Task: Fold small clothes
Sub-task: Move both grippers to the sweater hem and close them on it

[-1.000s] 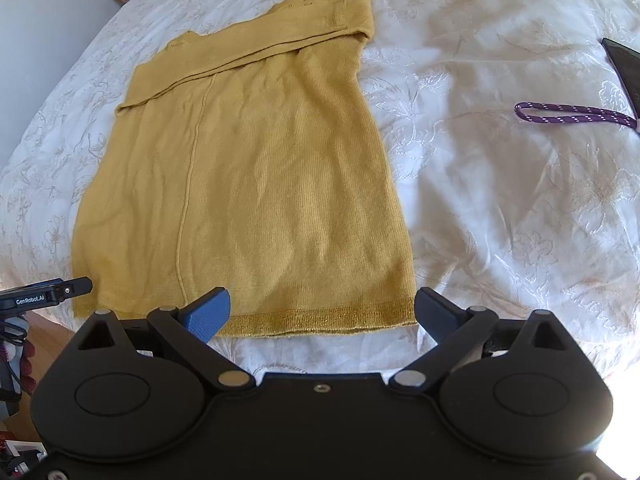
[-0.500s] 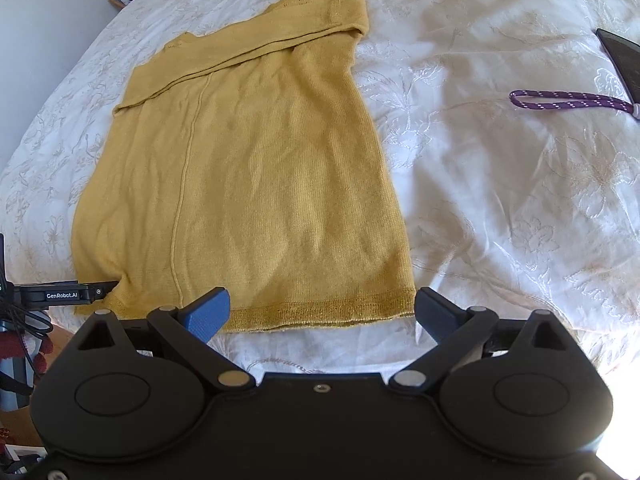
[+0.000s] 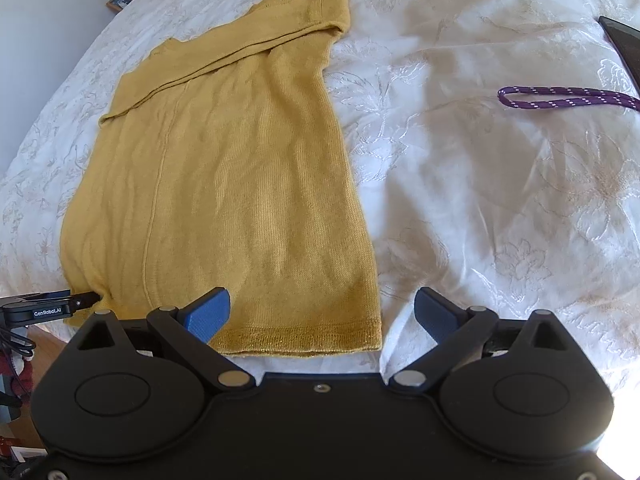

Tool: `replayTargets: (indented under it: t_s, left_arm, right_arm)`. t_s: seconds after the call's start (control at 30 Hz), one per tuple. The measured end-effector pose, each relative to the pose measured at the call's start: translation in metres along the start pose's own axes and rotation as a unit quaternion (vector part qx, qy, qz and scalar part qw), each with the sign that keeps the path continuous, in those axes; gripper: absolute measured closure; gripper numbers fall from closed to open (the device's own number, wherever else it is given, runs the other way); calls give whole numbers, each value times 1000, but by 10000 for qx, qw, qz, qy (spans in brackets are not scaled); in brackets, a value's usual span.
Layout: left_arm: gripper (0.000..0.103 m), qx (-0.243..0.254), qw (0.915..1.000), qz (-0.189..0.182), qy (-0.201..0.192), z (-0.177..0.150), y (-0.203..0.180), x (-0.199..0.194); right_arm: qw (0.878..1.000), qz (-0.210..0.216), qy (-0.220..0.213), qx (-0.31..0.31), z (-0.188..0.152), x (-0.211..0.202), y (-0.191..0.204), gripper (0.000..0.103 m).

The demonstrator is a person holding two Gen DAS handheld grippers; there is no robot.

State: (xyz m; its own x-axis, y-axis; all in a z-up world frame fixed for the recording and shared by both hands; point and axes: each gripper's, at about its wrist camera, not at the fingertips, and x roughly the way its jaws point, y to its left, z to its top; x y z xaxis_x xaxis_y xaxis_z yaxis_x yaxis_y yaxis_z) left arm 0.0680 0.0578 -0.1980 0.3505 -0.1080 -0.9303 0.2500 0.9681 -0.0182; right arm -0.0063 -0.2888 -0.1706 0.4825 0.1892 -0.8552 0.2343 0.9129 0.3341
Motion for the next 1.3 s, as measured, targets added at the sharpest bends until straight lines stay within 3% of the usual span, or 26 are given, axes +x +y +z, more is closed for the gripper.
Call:
replayTargets:
  t_s: [0.03,0.23,0.4,0.57,0.83,0.93,1.17,1.2,1.23,1.27,1.3]
  left_arm:
    - [76,-4,10000,-10,5,-4,3,-4]
    - [86,-80,10000,13,-13,-8,12,-17]
    - [86,-240,9995,132,-143,-14,27,-31]
    - [86,-385,9990,224,-17,-16,43,-31]
    - [84,-240,9996,-90,-104,-7,35,-23]
    - [72,-166,9997,-177,-68,-8,31,-19]
    - [71,-67,9996,-263,31,-9,28,-2]
    - [76,-66,9995,-296,35,-8,28,-2]
    - [90,-66,9993,-361,28,-7,29,-1]
    - [95,-78,9991,-418,23,-7,29,-1]
    - [96,-112,9987,-497,-2,-7,29,-2]
  right_arm:
    - [10000,15,32,-9,1,3,-2,4]
    - [9995,163,243,-126,7,18,-9,4]
    - [9986,301,373,-236,9,24,-9,4]
    - [9977,375,454,-325,12,28,-6,4]
    - [9967,316,542,-524,12,34,3,4]
    - [9968,264,523,-548,11,35,6,4]
    - [9979,160,528,-335,6,39,6,6]
    - [9981,108,525,-292,5,39,6,14]
    - [9984,19,517,-241,5,39,6,31]
    - [9984,-79,512,-210,5,38,7,41]
    - [9984,-111,526,-178,5,37,6,70]
